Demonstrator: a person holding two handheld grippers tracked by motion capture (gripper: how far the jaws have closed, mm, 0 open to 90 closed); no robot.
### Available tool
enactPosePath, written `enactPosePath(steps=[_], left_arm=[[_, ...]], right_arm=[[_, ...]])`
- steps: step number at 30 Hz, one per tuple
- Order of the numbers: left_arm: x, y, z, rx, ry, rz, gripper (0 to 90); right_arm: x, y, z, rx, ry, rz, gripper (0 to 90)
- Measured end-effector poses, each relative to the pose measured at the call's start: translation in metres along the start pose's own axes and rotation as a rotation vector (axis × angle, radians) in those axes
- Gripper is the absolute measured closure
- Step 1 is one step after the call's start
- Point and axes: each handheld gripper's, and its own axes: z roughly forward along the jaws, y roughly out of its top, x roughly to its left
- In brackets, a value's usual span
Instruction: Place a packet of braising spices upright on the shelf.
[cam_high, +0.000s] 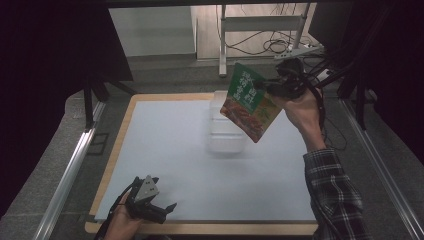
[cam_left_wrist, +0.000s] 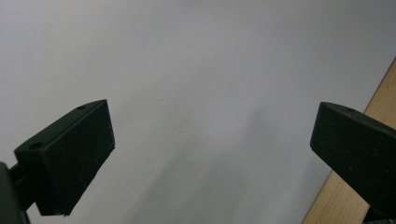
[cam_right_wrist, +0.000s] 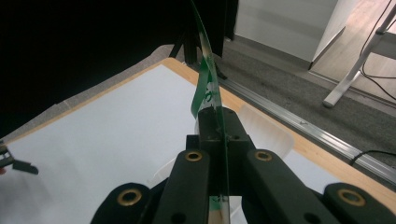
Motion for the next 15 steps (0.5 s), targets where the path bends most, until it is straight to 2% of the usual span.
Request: enactPosePath(steps=[5, 15], left_arm=[[0.001, 0.000, -0.002, -0.015, 0.001, -0.008, 0.0], [0.001, 0.000, -0.002, -0.022, 0.002, -0.005, 0.0]], right_arm=[[-0.009, 0.006, 0.016, -0.014, 0.004, 0.014, 89.0], [-0.022, 0.018, 0.051, -0.028, -0.003, -0.006, 89.0]])
